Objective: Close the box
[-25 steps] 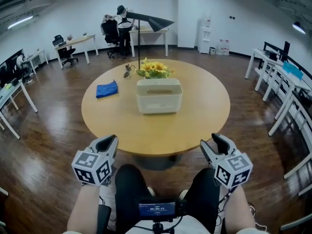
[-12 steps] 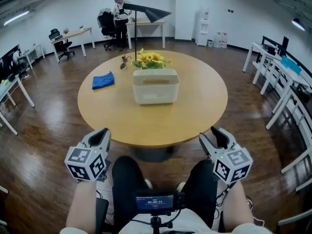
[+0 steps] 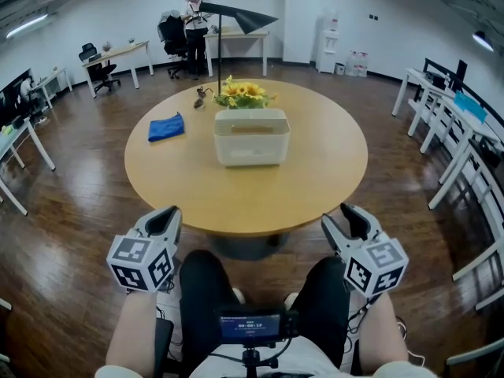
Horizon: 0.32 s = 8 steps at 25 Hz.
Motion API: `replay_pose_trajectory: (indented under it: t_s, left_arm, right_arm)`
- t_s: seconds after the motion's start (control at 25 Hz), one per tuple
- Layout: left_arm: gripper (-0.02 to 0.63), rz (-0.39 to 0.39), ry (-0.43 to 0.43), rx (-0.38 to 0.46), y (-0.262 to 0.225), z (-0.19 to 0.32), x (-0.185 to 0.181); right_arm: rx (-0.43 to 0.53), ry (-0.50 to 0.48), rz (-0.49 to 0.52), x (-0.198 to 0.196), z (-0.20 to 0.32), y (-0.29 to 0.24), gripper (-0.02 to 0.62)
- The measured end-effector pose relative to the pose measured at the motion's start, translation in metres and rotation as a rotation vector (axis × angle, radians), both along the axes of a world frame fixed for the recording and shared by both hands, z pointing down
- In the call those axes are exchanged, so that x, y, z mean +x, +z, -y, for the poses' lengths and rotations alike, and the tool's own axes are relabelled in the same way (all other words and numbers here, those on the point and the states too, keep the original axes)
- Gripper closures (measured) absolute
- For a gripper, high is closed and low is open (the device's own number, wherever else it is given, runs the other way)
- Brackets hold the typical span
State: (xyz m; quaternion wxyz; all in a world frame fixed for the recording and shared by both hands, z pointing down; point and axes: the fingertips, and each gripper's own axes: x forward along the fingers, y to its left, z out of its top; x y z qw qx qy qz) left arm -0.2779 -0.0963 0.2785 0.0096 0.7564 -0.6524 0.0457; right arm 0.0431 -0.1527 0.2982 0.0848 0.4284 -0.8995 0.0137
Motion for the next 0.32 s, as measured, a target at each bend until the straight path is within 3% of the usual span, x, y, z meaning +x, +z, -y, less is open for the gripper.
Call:
replay_pose_trajectory:
  t_s: [0.32]
  left_arm:
    - [0.584,0.007,0.007,-0.006,0.0019,0.0033,0.003]
  right_arm:
    - [0.007,-0.001,0.004,-0.0015,0.0038,-0.0017,0.383]
